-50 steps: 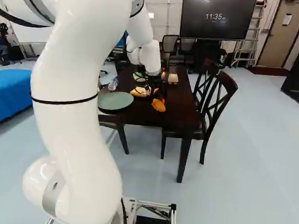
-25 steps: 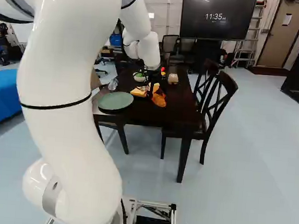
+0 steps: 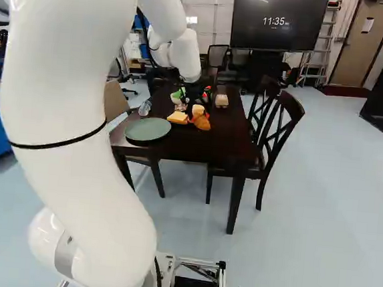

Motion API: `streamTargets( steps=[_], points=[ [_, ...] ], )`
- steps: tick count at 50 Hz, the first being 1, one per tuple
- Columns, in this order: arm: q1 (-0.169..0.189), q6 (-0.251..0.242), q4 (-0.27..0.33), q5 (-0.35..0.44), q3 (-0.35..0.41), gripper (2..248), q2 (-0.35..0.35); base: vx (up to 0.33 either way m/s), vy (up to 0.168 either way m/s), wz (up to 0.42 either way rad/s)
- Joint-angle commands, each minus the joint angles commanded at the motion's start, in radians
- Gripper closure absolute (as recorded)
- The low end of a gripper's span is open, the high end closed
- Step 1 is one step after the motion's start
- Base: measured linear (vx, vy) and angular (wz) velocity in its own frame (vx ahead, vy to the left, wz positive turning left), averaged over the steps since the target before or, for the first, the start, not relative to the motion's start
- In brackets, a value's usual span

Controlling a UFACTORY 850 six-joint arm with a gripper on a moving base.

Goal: Move the croissant to the empty plate

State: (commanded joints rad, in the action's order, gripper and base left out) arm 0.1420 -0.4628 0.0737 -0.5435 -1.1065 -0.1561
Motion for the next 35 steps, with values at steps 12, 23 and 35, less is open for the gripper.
streamTargets(
  steps=[12,23,35],
  points=[
    [-0.041,0.000,0.000,0.000,0.011,128,0.041,0.000,0.000,0.000],
    [-0.080,0.000,0.000,0.000,0.018,128,0.067,0.000,0.000,0.000],
    [-0.122,0.000,0.000,0.000,0.022,128,0.071,0.000,0.000,0.000]
  ],
)
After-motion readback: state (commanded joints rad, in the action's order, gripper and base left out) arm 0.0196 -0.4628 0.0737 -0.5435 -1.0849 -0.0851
